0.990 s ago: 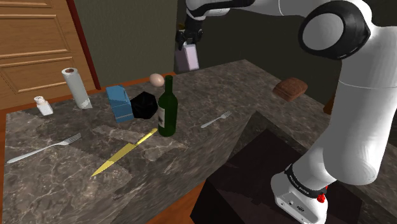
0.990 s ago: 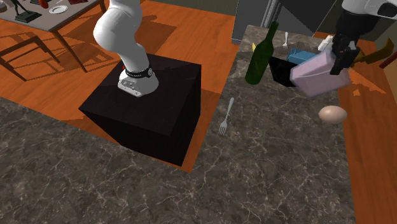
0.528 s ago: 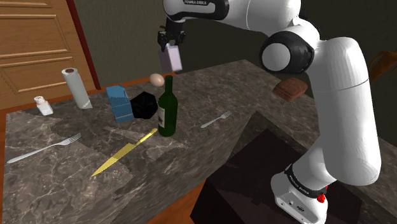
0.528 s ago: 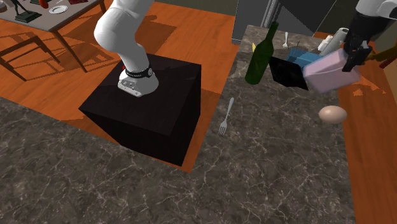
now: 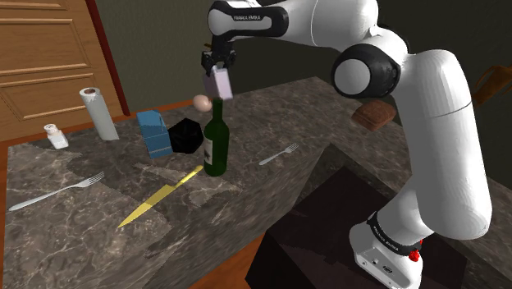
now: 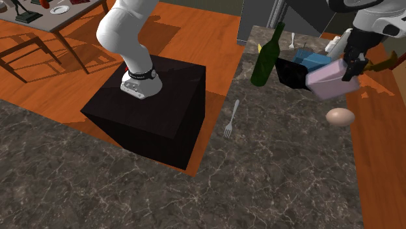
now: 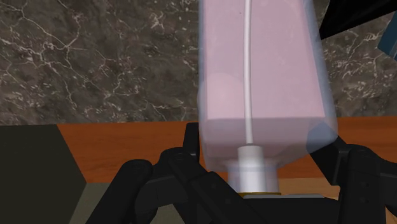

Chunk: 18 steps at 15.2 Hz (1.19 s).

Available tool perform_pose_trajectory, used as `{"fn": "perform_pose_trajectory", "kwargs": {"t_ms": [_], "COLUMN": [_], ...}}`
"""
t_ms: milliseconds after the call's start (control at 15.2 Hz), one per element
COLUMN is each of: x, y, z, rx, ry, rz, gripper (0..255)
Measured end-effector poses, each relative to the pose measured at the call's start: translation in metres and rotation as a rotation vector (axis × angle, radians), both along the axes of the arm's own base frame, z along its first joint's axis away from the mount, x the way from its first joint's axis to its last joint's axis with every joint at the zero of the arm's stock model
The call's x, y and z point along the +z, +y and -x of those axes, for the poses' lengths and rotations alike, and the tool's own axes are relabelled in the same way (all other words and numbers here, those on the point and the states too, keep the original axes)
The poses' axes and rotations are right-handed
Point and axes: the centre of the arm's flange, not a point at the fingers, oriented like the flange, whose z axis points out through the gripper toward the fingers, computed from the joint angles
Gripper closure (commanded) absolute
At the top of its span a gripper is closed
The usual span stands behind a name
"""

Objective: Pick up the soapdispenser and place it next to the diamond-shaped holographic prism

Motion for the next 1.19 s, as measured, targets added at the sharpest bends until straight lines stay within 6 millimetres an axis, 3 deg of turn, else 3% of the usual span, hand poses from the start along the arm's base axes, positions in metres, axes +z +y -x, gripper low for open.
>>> {"fn": "perform_pose_trajectory", "kwargs": {"t_ms": [1188], "x": [-0.095], "y": [-0.001], "z": [0.001], "rx": [0.0], "ry": [0.0], "rz": [0.0], "gripper": [255]}}
